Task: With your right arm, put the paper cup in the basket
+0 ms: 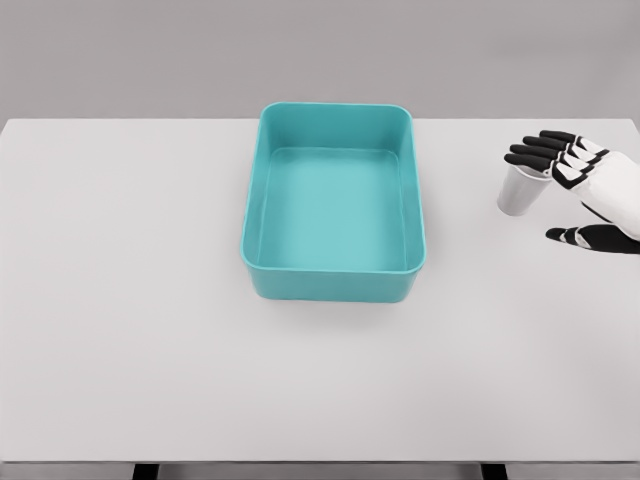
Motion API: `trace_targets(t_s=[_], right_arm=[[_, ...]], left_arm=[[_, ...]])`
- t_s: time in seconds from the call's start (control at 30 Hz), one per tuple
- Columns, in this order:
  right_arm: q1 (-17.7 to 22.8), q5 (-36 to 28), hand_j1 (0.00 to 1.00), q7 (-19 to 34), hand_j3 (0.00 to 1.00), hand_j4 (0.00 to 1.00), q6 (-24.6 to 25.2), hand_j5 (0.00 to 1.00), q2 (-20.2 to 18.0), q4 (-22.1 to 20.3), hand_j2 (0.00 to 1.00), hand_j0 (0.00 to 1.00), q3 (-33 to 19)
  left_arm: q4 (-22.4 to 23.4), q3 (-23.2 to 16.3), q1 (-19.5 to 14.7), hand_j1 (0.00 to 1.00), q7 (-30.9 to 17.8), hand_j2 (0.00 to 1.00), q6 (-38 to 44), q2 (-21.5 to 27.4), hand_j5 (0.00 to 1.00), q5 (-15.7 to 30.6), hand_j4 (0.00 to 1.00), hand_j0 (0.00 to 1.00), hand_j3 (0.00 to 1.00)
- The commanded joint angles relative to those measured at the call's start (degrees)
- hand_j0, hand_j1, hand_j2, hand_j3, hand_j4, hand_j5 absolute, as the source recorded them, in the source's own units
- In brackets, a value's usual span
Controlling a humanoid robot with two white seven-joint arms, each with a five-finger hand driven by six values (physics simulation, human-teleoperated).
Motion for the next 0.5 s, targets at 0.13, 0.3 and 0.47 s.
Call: trace_targets(t_s=[0.13,0.3,0.47], right_arm=[[0.0,-0.87,1.0,11.35,1.0,1.0,0.02,1.0,6.86,0.02,1.0,1.0,-2.09],[-0.79,-9.64,1.0,28.67,1.0,1.0,0.02,1.0,13.28,0.37,1.0,1.0,-8.07],[-1.05,-19.15,1.0,31.23,1.0,1.0,4.25,1.0,11.53,2.04,1.0,1.0,-10.87]], left_arm=[[0.0,0.04,0.0,1.0,-0.01,1.0,-0.01,0.0,1.0,0.01,1.0,1.0,1.0],[0.0,-0.05,0.0,1.0,-0.01,1.0,-0.01,0.0,1.0,0.01,1.0,1.0,1.0],[0.0,-0.05,0.0,1.0,-0.01,1.0,-0.01,0.0,1.0,0.01,1.0,1.0,1.0]])
